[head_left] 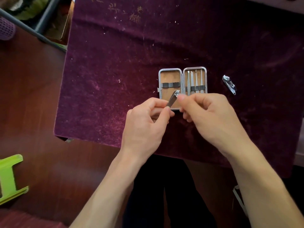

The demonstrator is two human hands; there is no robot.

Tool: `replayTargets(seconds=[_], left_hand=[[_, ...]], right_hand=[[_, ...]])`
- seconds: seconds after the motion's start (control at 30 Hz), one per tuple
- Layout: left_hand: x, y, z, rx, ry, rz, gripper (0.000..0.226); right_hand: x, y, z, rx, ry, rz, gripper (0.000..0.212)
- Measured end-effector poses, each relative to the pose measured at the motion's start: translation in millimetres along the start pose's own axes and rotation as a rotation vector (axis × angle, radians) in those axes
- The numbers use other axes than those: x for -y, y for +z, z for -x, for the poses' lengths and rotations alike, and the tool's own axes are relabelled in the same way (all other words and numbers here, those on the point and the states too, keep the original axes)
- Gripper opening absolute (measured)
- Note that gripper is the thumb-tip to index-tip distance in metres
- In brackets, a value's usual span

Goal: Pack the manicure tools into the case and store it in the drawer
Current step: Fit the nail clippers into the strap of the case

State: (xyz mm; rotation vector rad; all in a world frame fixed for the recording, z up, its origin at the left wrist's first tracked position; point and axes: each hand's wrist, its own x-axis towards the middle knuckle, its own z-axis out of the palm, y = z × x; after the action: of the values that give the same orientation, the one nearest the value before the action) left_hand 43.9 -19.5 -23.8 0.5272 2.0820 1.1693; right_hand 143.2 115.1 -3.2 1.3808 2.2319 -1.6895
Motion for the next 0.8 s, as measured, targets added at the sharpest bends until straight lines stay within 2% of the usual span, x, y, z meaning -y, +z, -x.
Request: replayTargets(seconds=[0.1, 0.2, 0.33, 0.43, 0.53, 0.6, 0.8], left_hand=[[-2, 0, -2, 0.016, 0.025, -0.082, 0.009], [-2, 3, -1, 0.03, -0.038, 0.001, 0.012], [0, 1, -1, 0.028, -0.072, 0.054, 0.008], [0, 0, -1, 0.038, -0.072, 0.045, 0.009], [1, 1, 0, 0.04, -0.065, 0.021, 0.009], [4, 2, 0, 0.019, -0.07, 0.027, 0.009], [2, 11, 3, -0.05, -0.144, 0.202, 0.01]], right_hand=[[6, -1, -2, -0.024, 0.072, -0.281, 0.047], [10, -11, -8, -0.095, 0.038, -0.427, 0.042], [13, -23, -15, -0.163, -0.15, -0.215, 0.006], [15, -20, -20, -0.056, -0.222, -0.058, 0.018], [17, -13, -25, 0.029, -0.229, 0.032, 0.009], [16, -10, -28, -0.015, -0.227, 0.064, 0.002], [17, -3, -31, -0.146, -0.211, -0.072, 0.011]])
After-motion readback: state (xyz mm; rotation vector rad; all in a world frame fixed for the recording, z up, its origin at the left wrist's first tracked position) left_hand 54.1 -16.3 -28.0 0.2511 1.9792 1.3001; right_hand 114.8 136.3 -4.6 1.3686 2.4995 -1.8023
